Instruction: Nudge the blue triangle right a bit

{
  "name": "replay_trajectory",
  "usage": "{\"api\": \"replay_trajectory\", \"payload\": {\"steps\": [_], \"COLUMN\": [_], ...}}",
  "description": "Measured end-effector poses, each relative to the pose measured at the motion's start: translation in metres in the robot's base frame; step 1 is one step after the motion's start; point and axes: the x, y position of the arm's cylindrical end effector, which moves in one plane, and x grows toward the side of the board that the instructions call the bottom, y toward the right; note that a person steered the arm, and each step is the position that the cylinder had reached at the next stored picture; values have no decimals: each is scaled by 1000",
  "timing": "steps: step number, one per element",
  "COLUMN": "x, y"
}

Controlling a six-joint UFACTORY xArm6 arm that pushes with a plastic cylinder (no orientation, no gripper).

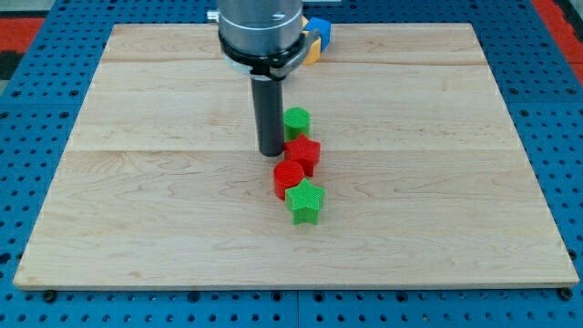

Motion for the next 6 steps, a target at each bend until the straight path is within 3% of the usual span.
{"api": "replay_trajectory", "payload": {"steps": [2,3,4,5,6], "x": [-7,-44,-85,-163,-183], "y": [-36,-36,-80,-63,37]}}
